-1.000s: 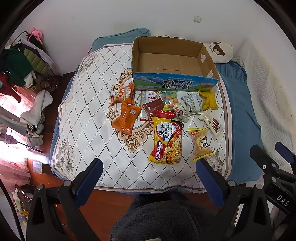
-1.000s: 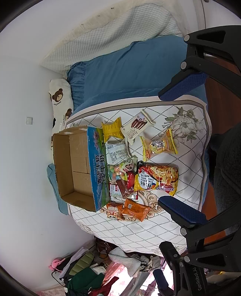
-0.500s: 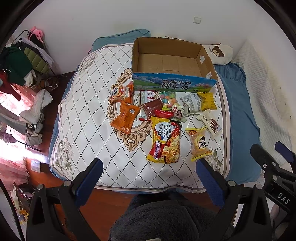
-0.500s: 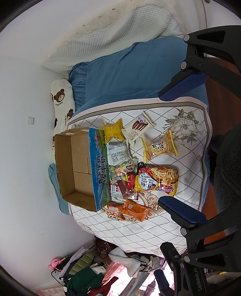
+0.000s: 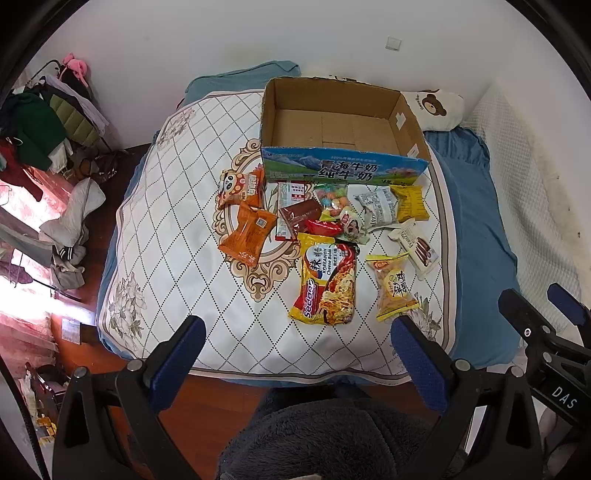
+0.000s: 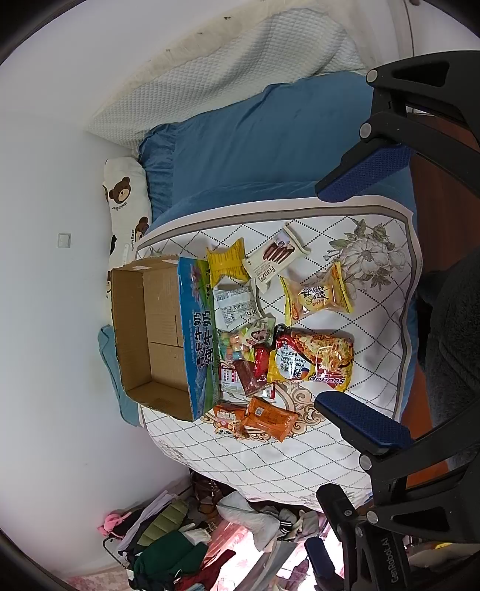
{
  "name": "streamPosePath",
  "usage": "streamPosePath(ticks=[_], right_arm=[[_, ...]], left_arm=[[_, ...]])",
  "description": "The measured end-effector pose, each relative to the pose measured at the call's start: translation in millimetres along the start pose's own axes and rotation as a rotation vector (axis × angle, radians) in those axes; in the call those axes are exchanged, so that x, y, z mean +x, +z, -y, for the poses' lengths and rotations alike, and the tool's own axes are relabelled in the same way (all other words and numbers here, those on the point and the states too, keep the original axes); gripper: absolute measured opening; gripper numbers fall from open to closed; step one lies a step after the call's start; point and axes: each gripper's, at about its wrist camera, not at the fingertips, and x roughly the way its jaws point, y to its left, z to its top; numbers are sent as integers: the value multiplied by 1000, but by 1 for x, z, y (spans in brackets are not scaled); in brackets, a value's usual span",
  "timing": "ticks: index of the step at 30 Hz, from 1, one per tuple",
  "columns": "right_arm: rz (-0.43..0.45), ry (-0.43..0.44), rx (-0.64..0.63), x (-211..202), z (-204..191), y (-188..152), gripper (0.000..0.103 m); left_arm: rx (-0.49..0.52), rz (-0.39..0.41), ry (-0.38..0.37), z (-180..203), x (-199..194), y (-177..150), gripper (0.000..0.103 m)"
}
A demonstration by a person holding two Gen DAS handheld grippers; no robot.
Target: Organize snacks
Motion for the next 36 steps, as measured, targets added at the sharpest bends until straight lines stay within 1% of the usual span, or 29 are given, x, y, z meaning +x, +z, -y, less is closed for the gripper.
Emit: streamPosePath(ticks=[10,13,15,16,17,18,19,20,21,22,24,25,26,27,28,29,30,34,36], right_arm=[[3,13,0,-5,11,-4,103],[-1,19,16,3,20,-5,103],[-19,29,33,17,28,-4,103],[-24,43,40,26,31,-3,103],[-37,45,43,39,34,-3,103],[-51,43,42,49,35,-3,103],[-67,54,41,64,38,-4,103],[-80,59,42,75,40,-5,103],[-90,58,40,88,42,-7,103],[-104,61,33,104,44,-9,103],[-133,67,27,130,46,-12,102],[-153,79,27,147,49,-14,101],[-169,86,28,159,50,-16,97],[-186,99,28,173,52,-19,91],[-204,114,27,187,54,-21,88],[-224,128,19,200,54,-22,81],[-234,133,11,208,54,-24,78],[-277,153,-9,241,47,-29,77],[-300,167,-14,253,43,-31,77]], left_arm=[[-10,7,-2,7,-3,-3,103],[-36,4,-28,6,7,1,103],[-56,-26,-35,5,24,3,103],[-64,-39,-39,5,36,5,103],[-68,-58,-26,6,50,7,103],[-68,-87,-25,8,70,10,103],[-64,-97,-27,10,82,11,103],[-54,-119,-18,13,100,13,103],[-43,-158,-21,17,120,15,103],[-29,-179,-32,21,135,15,103],[4,-243,-30,32,174,19,103],[17,-259,-36,36,185,18,103],[31,-294,-53,43,207,20,103],[43,-326,-45,47,223,22,103],[46,-344,-49,50,235,23,103],[57,-378,-62,54,255,25,103],[63,-398,-50,56,267,27,103],[92,-457,-47,64,312,30,103],[88,-463,-38,64,326,29,103]])
